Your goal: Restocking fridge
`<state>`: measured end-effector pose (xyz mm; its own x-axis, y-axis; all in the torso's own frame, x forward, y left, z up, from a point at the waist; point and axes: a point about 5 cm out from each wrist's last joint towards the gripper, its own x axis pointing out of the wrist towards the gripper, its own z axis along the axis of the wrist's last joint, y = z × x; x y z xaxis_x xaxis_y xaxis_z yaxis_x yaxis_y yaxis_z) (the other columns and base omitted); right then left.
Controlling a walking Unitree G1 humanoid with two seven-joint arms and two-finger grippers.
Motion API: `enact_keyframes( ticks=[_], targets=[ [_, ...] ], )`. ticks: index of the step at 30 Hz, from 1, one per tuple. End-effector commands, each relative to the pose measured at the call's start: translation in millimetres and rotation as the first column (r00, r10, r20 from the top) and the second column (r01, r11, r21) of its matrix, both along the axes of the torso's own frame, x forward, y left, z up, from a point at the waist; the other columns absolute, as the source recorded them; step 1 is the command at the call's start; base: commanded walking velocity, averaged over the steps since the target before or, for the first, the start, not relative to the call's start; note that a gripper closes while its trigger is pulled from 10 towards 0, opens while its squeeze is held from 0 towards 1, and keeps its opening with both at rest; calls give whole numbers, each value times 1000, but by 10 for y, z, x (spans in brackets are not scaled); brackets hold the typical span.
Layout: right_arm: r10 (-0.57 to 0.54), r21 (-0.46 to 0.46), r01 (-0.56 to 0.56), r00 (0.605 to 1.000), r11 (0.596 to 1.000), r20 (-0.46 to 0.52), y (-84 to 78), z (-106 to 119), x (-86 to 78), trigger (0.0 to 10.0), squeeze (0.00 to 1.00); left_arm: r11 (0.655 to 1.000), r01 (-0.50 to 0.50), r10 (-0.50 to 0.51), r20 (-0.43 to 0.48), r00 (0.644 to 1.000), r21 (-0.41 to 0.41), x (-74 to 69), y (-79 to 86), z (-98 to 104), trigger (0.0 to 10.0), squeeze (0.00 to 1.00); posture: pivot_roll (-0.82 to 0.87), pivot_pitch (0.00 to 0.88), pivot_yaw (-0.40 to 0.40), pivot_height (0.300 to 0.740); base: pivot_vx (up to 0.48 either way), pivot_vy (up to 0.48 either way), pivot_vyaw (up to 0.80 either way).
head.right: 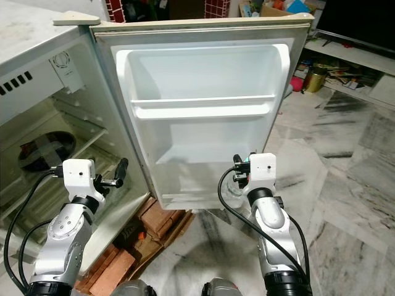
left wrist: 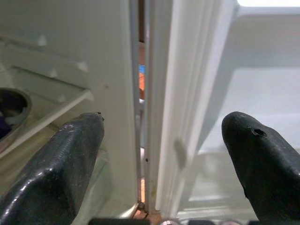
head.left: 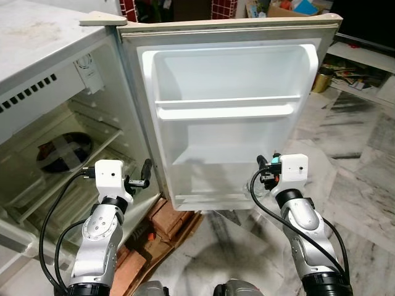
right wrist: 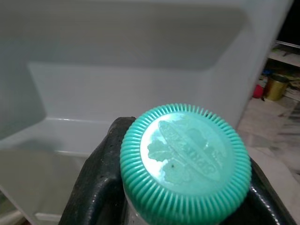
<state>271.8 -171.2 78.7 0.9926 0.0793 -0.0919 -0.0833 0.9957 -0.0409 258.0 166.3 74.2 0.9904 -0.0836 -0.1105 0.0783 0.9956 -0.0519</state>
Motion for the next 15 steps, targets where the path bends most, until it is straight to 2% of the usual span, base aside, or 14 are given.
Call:
enact_keyframes(
  ticks=[1, 6, 15],
  targets=[
    [13, 8, -13, 999, 1000, 50, 16, 104, 44, 10000, 0, 1000, -15, 15, 11, 1000, 4, 7, 32, 24, 10000, 0, 53, 22, 1, 740, 0, 0, 0],
    [17, 12, -18, 998, 1000, 53, 22, 106, 35, 10000, 0, 1000, -24, 24, 12, 1000, 11, 10, 34, 26, 10000, 0, 50, 26, 4, 735, 0, 0, 0],
    [27, 16, -27, 998, 999, 52, 43, 98, 17, 10000, 0, 1000, -25, 24, 12, 1000, 7, 4, 23, 23, 10000, 0, 49, 34, 2, 670, 0, 0, 0]
  ],
)
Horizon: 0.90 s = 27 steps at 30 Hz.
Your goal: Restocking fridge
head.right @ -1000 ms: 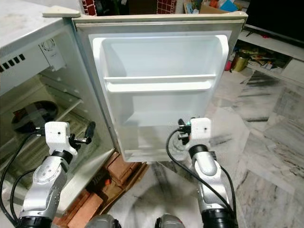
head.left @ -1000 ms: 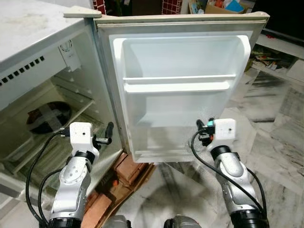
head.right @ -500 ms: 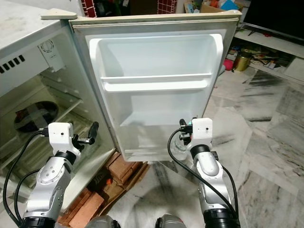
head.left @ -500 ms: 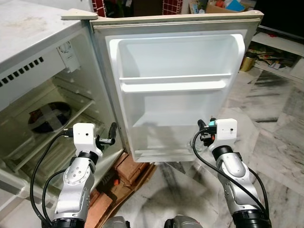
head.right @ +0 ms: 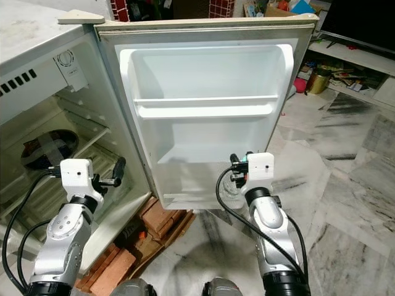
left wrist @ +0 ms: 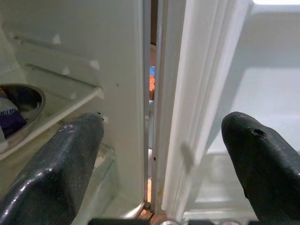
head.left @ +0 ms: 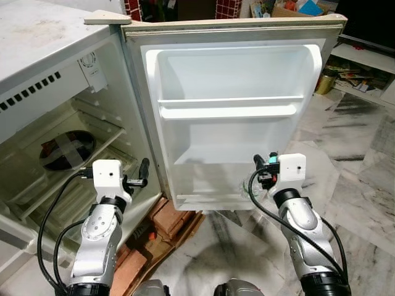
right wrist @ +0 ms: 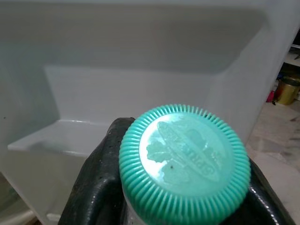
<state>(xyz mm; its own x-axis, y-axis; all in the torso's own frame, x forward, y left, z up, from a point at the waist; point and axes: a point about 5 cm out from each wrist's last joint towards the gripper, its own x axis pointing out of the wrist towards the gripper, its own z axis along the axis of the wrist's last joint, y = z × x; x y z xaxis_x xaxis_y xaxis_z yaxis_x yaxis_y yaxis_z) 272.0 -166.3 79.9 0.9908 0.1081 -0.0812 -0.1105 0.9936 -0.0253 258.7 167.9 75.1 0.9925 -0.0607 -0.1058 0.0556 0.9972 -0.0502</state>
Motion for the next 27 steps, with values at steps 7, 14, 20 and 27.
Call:
enact_keyframes(
  ticks=[7, 14, 20, 27],
  targets=[
    [1, -2, -1, 999, 1000, 45, -6, 93, 21, 10000, 0, 1000, -16, 16, 6, 1000, 16, -4, 16, 11, 10000, 0, 48, 38, 1, 642, 0, 0, 0],
    [2, -3, -2, 999, 1000, 46, 3, 97, 29, 10000, 0, 1000, -13, 13, 8, 1000, 15, -3, 15, 16, 10000, 0, 49, 41, 0, 642, 0, 0, 0],
    [8, -9, -8, 999, 1000, 46, 5, 95, 31, 10000, 0, 1000, -15, 15, 12, 1000, 13, -3, 14, 23, 10000, 0, 51, 43, -4, 642, 0, 0, 0],
    [13, -18, -12, 999, 1000, 49, 9, 96, 40, 10000, 0, 1000, -19, 19, 13, 1000, 7, -5, 15, 23, 10000, 0, 52, 43, -10, 642, 37, 0, 0]
  ],
)
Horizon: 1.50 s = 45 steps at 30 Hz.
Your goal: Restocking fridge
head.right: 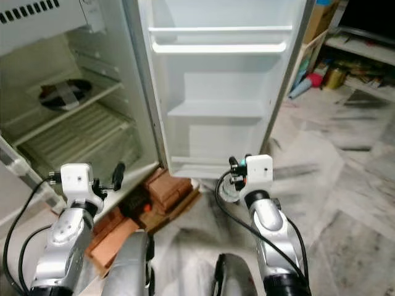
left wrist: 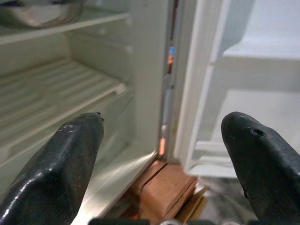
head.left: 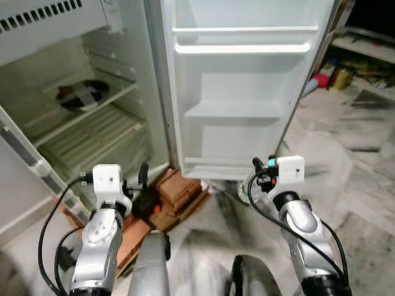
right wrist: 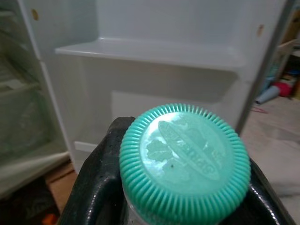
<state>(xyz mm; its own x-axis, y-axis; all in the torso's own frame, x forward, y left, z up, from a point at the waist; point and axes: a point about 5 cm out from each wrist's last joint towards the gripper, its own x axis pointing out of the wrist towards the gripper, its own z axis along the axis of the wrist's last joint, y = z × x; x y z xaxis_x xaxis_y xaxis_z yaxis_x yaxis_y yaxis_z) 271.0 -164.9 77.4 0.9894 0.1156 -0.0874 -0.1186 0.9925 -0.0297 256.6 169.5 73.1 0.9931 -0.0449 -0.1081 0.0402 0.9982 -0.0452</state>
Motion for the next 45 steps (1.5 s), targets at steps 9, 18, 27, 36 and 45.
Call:
enact_keyframes(
  ticks=[9, 18, 27, 36, 45],
  targets=[
    [11, -22, -10, 998, 1000, 64, 5, 134, 60, 10000, 0, 1000, 0, 0, 15, 1000, -5, 8, -8, 39, 10000, 0, 46, 46, -5, 642, 301, 0, 0],
    [9, -32, -6, 997, 999, 71, 3, 141, 51, 10000, 0, 1000, 10, -10, 15, 1000, -12, 13, -23, 35, 10000, 0, 42, 53, -4, 642, 342, 0, 0],
    [10, -38, -7, 997, 999, 77, 10, 146, 63, 10000, 0, 1000, 8, -8, 12, 1000, -13, 10, -25, 33, 10000, 0, 45, 56, -5, 642, 372, 0, 0],
    [15, -42, -12, 997, 999, 76, 13, 145, 64, 10000, 0, 1000, 9, -9, 9, 1000, -13, 11, -29, 30, 10000, 0, 44, 58, -7, 642, 366, 0, 0],
    [22, -47, -19, 997, 999, 70, 16, 122, 57, 10000, 0, 1000, -22, 22, 6, 1000, -10, -9, 2, 23, 10000, 0, 47, 59, -8, 642, 103, 0, 0]
  ],
)
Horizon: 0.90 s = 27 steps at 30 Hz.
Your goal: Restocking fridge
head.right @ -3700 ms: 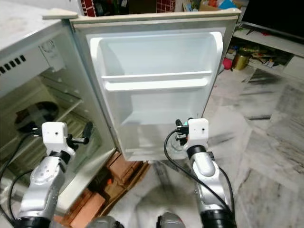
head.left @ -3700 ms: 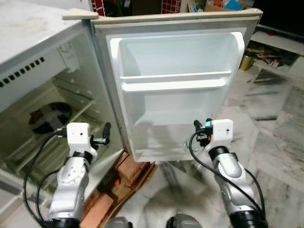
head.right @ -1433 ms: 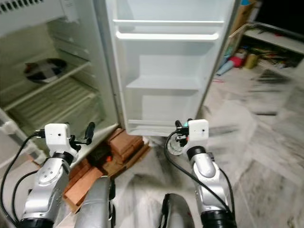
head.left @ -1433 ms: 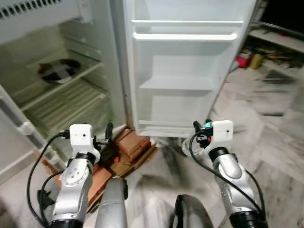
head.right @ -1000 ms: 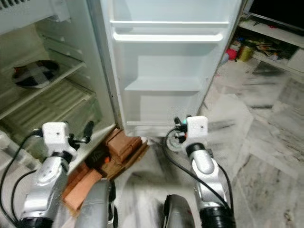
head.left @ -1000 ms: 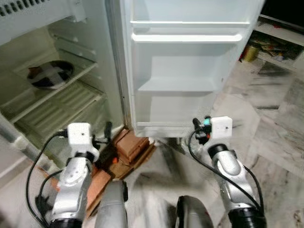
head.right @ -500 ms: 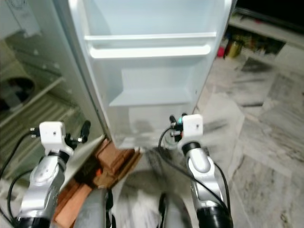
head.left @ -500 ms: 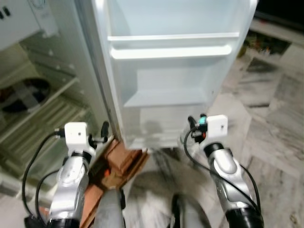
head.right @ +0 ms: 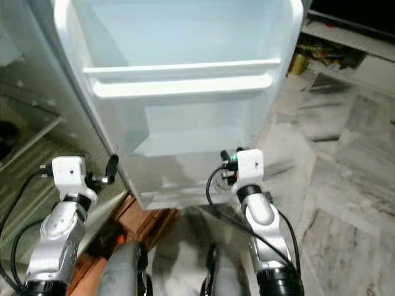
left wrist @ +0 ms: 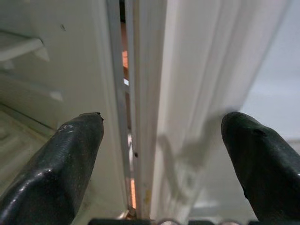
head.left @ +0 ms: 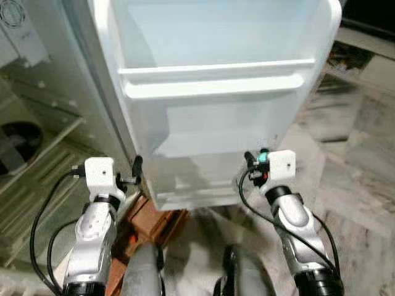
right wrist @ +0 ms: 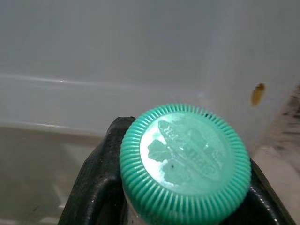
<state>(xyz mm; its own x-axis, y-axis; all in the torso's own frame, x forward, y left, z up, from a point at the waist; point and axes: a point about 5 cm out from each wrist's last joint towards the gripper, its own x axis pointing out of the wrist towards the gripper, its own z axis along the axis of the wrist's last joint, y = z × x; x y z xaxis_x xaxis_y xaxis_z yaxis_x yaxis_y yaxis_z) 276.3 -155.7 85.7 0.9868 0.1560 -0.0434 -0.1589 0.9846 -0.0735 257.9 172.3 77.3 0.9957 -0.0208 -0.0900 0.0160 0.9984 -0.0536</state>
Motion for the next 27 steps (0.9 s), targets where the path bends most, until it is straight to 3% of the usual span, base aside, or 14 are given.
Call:
enact_keyframes(
  ticks=[1, 6, 16, 21, 27],
  targets=[
    [-19, -8, 19, 1000, 1000, 20, -71, 40, 3, 10000, 0, 1000, -16, 16, -16, 1000, 4, -46, 8, -26, 10000, 0, 49, 60, -7, 642, 0, 0, 0],
    [-3, -8, 3, 1000, 1000, 19, -53, 35, 3, 10000, 0, 999, -37, 38, -28, 999, 16, -112, 67, -42, 10000, 0, 51, 68, -8, 642, 0, 0, 0],
    [38, -48, -36, 999, 998, 34, -47, 60, 7, 10000, 0, 996, -80, 85, -112, 990, 48, -348, 223, -173, 10000, 0, 52, 111, -4, 578, 0, 0, 0],
    [72, -61, -68, 996, 996, 60, 9, 112, 86, 10000, 0, 996, -77, 82, -107, 991, 49, -357, 217, -133, 10000, 0, 65, 131, -2, 573, 0, 0, 0],
    [189, -177, -160, 968, 971, 165, 196, 278, 161, 10000, 0, 995, -79, 84, -101, 991, 54, -390, 243, -83, 10000, 0, 83, 165, -2, 573, 0, 0, 0]
  ],
)
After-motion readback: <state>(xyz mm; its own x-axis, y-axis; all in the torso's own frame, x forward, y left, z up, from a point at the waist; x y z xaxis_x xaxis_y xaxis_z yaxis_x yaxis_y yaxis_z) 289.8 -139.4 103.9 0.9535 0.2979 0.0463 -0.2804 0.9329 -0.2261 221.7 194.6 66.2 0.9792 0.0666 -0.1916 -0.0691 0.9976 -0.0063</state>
